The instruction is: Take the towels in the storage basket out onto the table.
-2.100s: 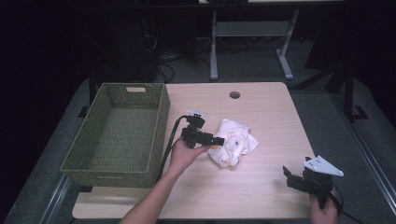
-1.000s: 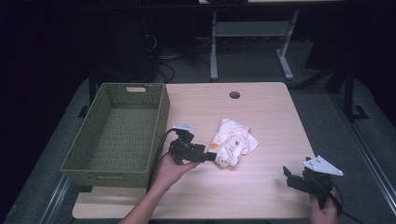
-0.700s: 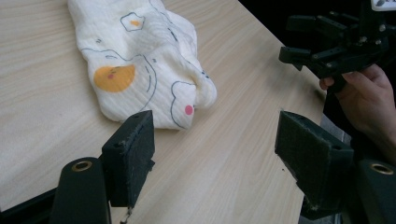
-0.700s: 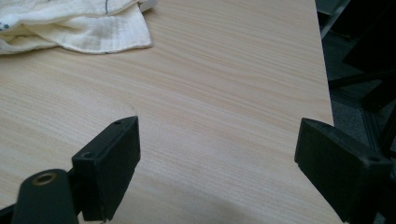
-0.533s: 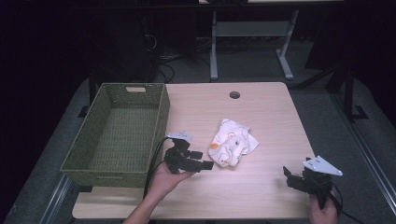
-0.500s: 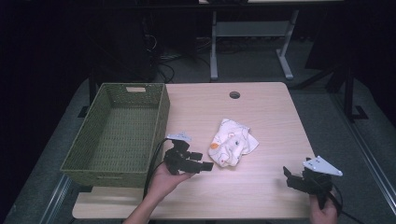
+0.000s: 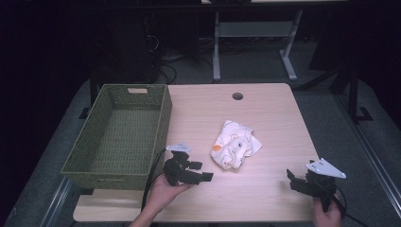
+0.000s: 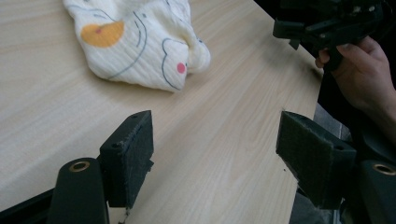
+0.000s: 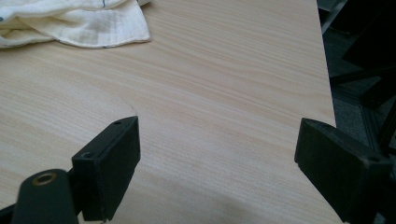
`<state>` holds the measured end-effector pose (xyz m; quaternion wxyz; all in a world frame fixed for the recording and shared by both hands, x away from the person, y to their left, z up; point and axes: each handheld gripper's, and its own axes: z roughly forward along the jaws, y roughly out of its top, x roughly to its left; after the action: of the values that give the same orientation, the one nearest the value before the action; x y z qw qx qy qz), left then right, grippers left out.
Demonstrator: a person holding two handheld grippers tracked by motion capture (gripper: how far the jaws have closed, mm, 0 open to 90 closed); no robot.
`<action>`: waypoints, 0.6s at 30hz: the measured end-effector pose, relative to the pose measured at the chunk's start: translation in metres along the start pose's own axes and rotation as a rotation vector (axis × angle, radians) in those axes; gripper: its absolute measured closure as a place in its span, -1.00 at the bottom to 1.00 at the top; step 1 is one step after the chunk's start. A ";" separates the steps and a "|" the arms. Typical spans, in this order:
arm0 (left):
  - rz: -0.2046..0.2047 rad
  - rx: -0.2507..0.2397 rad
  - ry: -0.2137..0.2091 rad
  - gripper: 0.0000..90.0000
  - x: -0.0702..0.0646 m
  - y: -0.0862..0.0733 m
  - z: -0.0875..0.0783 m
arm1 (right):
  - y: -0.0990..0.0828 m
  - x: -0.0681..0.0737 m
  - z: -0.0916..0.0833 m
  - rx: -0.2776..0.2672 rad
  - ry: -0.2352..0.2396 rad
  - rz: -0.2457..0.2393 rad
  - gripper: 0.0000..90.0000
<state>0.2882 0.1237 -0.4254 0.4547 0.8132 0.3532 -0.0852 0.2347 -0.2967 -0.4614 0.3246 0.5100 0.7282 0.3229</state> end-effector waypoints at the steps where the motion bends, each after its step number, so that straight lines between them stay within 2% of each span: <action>1: 0.000 0.000 0.000 -0.40 0.000 0.000 0.000 | 0.000 0.000 0.000 0.000 0.000 0.000 -0.69; 4: 0.024 0.025 0.007 -0.41 -0.003 -0.006 0.003 | 0.000 0.000 0.001 0.004 0.001 -0.002 -0.69; 18: 0.042 0.043 0.007 -0.41 -0.006 -0.016 0.012 | 0.000 0.000 0.004 0.011 0.012 -0.009 -0.69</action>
<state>0.2754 0.1160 -0.4405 0.4375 0.8303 0.3357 -0.0805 0.2378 -0.2965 -0.4631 0.3188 0.5064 0.7343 0.3206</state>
